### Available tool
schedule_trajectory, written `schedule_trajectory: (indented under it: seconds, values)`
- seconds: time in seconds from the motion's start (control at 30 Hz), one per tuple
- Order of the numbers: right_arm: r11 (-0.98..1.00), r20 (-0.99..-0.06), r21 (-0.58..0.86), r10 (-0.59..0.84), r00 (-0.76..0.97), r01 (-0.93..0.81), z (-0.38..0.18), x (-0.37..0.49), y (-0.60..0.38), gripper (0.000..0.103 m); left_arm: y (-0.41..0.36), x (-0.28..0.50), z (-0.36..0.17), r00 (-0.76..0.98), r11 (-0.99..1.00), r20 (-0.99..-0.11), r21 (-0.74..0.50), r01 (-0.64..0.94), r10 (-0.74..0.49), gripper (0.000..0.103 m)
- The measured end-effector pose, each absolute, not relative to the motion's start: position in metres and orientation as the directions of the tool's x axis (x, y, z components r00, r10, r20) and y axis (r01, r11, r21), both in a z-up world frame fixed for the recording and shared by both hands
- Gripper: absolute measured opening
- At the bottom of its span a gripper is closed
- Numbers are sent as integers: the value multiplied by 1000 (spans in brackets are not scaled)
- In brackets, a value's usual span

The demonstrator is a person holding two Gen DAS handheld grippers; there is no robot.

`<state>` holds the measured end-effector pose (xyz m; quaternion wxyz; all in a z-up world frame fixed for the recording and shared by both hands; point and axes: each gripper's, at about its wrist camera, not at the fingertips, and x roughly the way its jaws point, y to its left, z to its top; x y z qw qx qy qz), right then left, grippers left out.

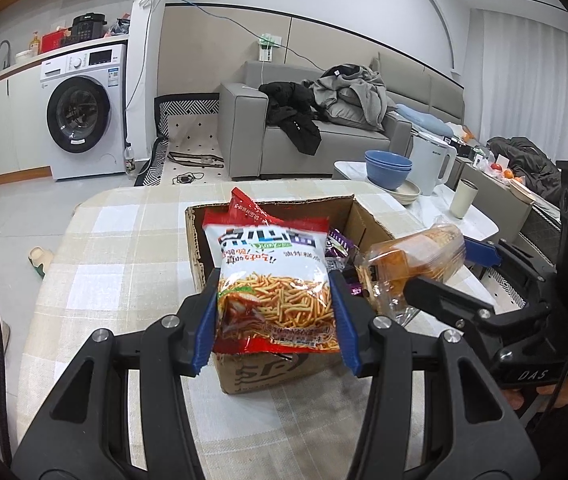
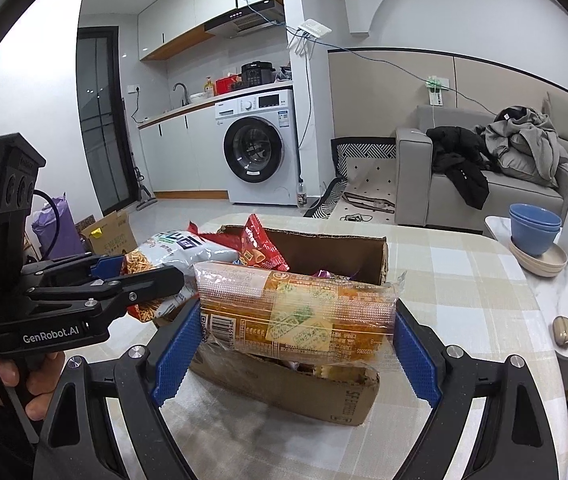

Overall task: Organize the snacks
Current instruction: 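Lift both held bags and carry them over the cardboard box, then open both grippers to drop the bags into the box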

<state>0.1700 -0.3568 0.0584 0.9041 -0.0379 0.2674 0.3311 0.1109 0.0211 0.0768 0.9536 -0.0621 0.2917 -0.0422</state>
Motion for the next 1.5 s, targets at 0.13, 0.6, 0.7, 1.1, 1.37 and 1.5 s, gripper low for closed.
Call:
schedule_trajectory:
  seconds: [0.13, 0.6, 0.7, 1.1, 1.37, 1.5]
  values:
    - [778, -521, 84, 566, 638, -622, 54, 174, -347, 90, 21, 125, 71, 821, 990, -560, -133, 41, -109, 47]
    - [776, -537, 41, 549, 641, -630, 41, 183, -329, 90, 19, 152, 54, 817, 996, -572, -86, 32, -75, 47]
    - [779, -543, 20, 535, 647, -627, 39, 188, -327, 90, 21, 158, 54, 820, 995, -567, -93, 28, -76, 47]
    - [764, -555, -26, 525, 645, -645, 38, 193, -314, 91, 30, 166, 58, 835, 990, -541, -137, 27, -97, 47]
    - [739, -574, -51, 529, 626, -672, 35, 191, -310, 102, 40, 180, 54, 818, 981, -560, -193, 23, -129, 48]
    - [740, -558, -58, 533, 636, -671, 36, 184, -320, 102, 39, 178, 55, 817, 983, -563, -182, 20, -121, 53]
